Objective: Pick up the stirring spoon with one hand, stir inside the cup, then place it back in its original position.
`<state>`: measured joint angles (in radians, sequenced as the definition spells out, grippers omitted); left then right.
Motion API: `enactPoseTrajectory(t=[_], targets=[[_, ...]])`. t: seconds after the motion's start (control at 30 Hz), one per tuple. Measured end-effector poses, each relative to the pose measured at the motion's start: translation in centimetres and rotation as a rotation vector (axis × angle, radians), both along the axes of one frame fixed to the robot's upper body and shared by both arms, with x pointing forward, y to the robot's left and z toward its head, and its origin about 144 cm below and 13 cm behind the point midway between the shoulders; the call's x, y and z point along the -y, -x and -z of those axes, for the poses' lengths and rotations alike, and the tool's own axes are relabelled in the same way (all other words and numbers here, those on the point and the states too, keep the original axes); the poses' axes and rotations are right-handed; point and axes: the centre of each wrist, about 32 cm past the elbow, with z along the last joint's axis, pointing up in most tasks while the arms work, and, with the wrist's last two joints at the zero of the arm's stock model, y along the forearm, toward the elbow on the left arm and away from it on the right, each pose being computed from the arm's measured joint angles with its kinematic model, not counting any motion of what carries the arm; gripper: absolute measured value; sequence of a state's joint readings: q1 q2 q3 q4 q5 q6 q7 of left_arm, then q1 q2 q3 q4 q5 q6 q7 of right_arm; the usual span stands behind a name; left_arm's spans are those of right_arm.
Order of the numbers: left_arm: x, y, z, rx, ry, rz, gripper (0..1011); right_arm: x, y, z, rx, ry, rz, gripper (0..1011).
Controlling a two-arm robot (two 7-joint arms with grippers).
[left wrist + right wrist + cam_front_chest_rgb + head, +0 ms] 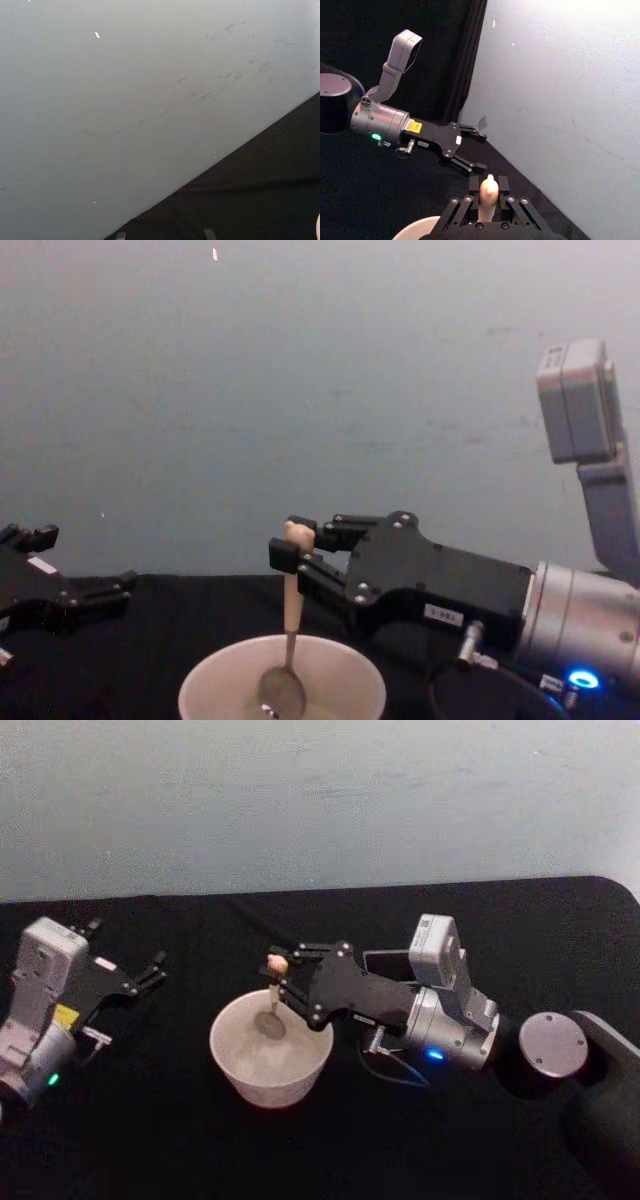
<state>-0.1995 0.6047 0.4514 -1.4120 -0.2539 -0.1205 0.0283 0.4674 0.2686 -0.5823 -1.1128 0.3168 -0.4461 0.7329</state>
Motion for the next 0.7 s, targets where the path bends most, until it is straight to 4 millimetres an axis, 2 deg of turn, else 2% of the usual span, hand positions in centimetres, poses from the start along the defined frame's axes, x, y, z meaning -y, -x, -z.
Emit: enactPoseTrajectory(t=[0.4,0.7], targets=[[0.0,0.0,0.0,0.0,0.0,0.0,1001,0.8,0.2,0.0,0.01,0.014,0.029,214],[0.0,0.0,0.0,0.0,0.0,0.0,1001,2.3,1.8,-0.4,0.008,0.011,0.027,214]])
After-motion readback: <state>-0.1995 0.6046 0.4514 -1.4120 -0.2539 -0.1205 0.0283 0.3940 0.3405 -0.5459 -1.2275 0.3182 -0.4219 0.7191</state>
